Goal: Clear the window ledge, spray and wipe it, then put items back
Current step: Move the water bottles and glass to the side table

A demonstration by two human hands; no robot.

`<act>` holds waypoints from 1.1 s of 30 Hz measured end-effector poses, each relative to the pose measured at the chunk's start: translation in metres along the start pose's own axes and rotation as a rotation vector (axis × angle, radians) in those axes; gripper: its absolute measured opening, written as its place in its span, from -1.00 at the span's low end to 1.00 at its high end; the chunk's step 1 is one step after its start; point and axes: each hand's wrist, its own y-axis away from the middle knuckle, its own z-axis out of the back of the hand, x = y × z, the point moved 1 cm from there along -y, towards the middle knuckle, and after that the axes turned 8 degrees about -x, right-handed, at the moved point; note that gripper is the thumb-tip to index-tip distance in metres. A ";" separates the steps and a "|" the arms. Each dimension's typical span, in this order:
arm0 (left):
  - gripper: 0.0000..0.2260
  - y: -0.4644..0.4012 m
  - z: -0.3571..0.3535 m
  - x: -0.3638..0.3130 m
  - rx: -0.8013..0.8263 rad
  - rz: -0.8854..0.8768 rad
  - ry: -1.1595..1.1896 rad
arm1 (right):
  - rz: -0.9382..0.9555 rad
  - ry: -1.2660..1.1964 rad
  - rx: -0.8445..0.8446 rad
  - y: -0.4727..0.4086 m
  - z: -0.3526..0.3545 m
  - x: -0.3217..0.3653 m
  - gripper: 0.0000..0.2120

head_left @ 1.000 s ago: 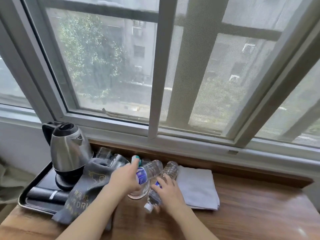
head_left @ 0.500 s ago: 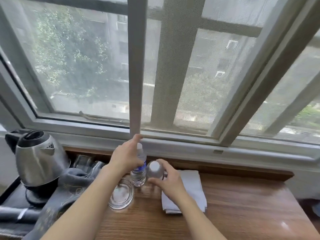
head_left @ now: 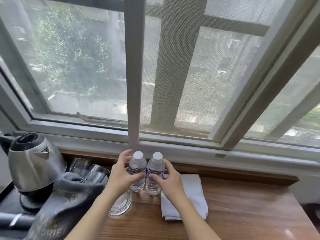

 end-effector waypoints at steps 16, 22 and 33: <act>-0.36 0.008 -0.007 0.028 0.023 0.059 -0.065 | -0.091 0.035 -0.044 0.007 -0.013 -0.011 -0.42; -0.33 0.016 -0.004 0.016 0.039 0.036 -0.067 | -0.053 0.051 -0.104 0.018 0.002 -0.001 -0.45; -0.33 0.055 -0.052 -0.056 0.173 -0.187 -0.094 | -0.060 0.033 -0.304 0.060 0.088 0.002 -0.34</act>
